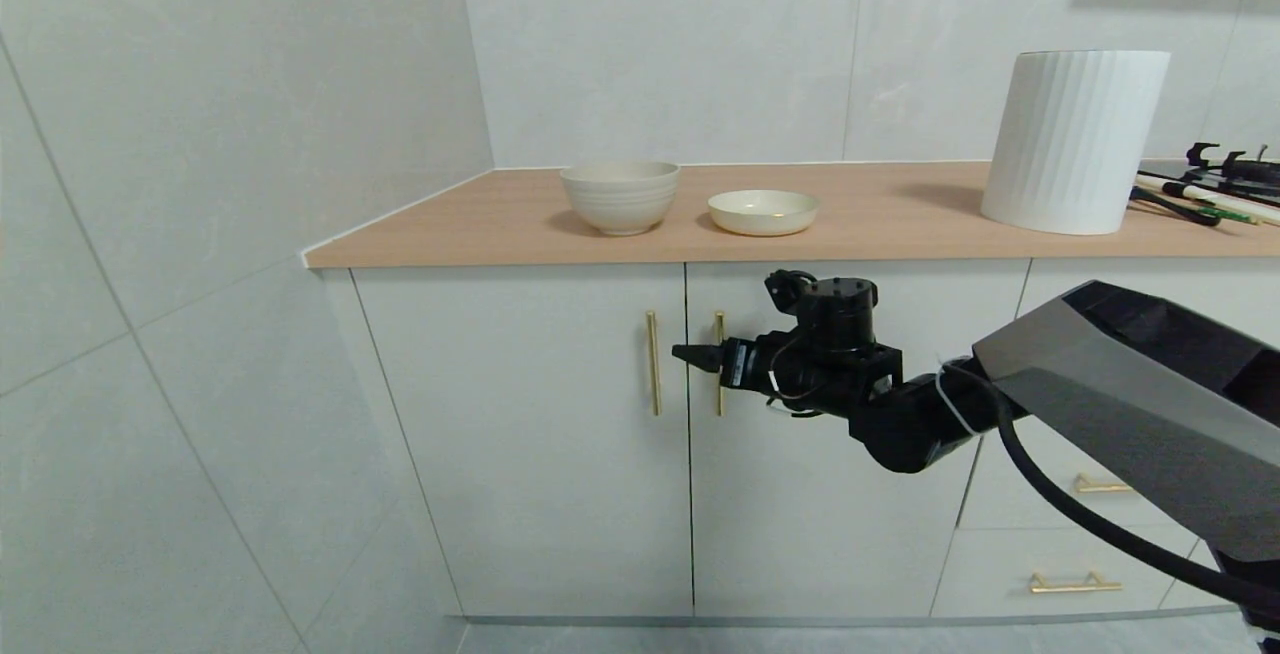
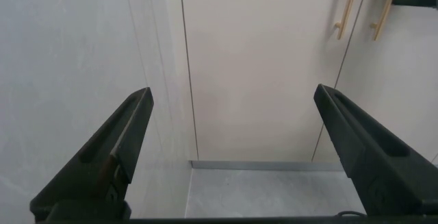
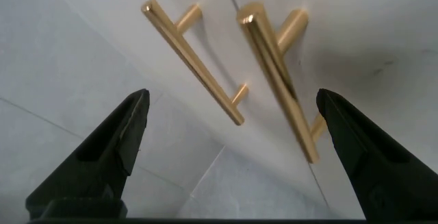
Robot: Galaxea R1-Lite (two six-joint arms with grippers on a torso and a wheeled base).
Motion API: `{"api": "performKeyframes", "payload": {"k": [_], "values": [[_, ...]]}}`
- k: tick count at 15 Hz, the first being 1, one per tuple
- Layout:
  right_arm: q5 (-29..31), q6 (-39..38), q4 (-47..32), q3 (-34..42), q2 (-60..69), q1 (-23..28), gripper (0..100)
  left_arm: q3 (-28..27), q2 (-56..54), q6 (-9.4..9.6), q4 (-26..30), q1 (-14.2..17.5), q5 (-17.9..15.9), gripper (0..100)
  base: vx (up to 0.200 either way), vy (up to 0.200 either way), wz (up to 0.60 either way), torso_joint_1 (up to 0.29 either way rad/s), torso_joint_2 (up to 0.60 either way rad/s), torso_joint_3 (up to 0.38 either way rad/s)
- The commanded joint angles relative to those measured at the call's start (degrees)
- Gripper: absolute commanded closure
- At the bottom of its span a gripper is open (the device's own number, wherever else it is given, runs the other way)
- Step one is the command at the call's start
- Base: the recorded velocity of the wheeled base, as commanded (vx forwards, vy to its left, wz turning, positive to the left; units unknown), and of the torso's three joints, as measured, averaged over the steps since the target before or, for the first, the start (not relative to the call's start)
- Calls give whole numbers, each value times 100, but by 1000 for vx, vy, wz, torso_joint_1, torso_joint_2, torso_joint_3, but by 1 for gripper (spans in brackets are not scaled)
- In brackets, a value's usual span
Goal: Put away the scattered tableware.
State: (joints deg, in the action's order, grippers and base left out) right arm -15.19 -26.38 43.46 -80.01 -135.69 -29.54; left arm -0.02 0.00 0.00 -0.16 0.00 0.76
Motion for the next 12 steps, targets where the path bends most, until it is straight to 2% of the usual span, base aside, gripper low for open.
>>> {"api": "performKeyframes", "payload": {"k": [1,12], "values": [[7,1,49,-103,-168,-26,0,2,0,0,-2,0,4,0,0,0,0,0,0,0],[34,-412,110,-296,-353,-228,0,2,0,0,-2,0,4,0,0,0,0,0,0,0]]}}
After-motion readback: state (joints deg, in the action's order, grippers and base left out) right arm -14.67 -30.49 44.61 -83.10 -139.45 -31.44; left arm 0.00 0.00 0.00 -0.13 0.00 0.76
